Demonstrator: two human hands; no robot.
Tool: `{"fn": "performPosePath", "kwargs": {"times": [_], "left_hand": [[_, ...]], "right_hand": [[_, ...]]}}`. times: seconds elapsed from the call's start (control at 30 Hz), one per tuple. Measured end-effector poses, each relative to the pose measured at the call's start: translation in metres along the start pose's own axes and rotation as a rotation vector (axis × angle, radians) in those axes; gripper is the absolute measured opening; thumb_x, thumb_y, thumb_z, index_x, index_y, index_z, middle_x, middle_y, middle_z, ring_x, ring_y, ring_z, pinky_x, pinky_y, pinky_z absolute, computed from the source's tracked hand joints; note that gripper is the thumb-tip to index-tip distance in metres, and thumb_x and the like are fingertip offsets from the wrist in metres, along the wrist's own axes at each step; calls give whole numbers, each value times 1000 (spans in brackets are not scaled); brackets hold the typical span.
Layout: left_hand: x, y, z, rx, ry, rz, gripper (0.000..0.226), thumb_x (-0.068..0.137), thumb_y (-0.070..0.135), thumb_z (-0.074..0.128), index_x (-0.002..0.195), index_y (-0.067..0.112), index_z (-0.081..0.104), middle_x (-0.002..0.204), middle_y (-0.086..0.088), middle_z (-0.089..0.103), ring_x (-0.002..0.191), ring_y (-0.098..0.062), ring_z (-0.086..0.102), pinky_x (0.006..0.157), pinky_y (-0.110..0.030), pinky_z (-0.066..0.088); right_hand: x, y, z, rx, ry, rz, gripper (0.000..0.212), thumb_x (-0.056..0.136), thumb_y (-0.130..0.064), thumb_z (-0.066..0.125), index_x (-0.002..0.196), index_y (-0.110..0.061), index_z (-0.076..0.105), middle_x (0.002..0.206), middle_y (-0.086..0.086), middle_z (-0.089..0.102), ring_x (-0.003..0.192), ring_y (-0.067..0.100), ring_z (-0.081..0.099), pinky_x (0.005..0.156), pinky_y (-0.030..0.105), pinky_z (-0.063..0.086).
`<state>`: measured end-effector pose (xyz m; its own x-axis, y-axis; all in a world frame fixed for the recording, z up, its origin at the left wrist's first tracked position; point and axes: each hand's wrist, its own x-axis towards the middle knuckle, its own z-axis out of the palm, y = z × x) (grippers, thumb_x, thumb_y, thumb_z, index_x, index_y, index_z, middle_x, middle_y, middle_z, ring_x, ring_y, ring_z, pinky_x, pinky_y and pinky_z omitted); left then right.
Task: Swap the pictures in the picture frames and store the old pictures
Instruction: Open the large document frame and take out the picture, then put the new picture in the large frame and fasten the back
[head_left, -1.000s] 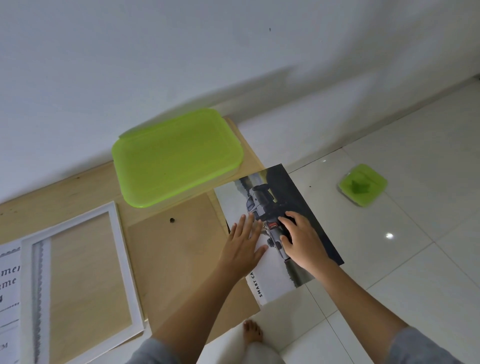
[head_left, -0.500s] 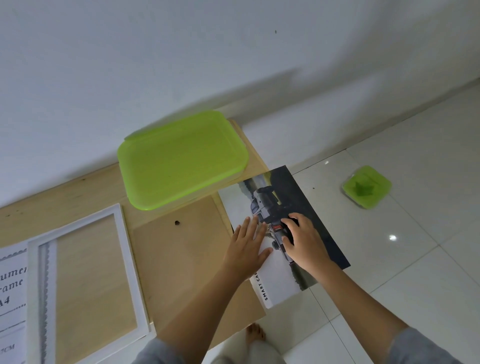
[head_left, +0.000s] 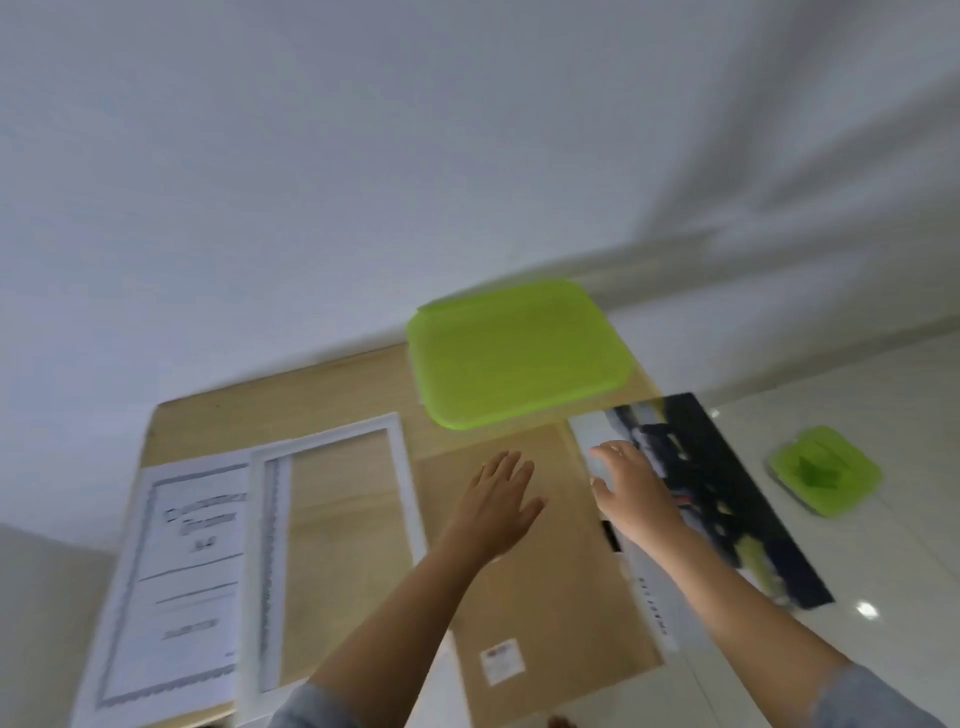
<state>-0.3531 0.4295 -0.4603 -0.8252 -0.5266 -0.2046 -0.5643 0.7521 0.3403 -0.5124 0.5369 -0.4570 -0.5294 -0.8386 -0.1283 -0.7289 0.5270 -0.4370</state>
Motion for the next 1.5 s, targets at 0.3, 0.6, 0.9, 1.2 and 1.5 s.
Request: {"fn": "performPosePath", "kwargs": {"times": [0.3,0.6,0.9,1.2,1.5], "left_hand": [[-182,-216,-28,-140,262,-518,55,97,45,36,143,15,30,150,-7,28,141,-20,20,113,-32,21],[-302,-311,10,-484,196,-903,98,82,65,46,148,16,-7,156,-10,-2,144,-29,-1,113,-47,17],[-310,-326,30,-938,251,-805,118,61,75,63,149,23,3,139,-3,40,125,-19,44,103,-41,41],[-317,-337,45,-976,327,-791,106,59,78,63,143,30,19,133,3,48,119,-18,51,96,-45,47],[-340,-346,29,-1016,394,-804,77,68,47,77,130,25,37,113,8,60,102,-11,60,82,-27,51]], "right_hand": [[-24,-237,105,211,-91,-295,39,88,-7,51,126,-9,51,128,8,52,123,21,46,102,23,31],[-91,-345,221,160,-340,-465,50,95,-20,44,143,-18,28,149,-3,26,138,8,22,107,14,18],[-86,-342,235,-8,-231,-445,55,95,-16,42,144,-5,21,151,7,22,142,13,16,106,11,8],[-77,-338,242,-107,-193,-494,51,76,1,64,123,9,50,128,22,52,123,34,48,97,28,37],[-72,-342,239,-88,-183,-522,47,84,-4,55,129,5,45,135,17,46,130,28,39,101,30,39]]}}
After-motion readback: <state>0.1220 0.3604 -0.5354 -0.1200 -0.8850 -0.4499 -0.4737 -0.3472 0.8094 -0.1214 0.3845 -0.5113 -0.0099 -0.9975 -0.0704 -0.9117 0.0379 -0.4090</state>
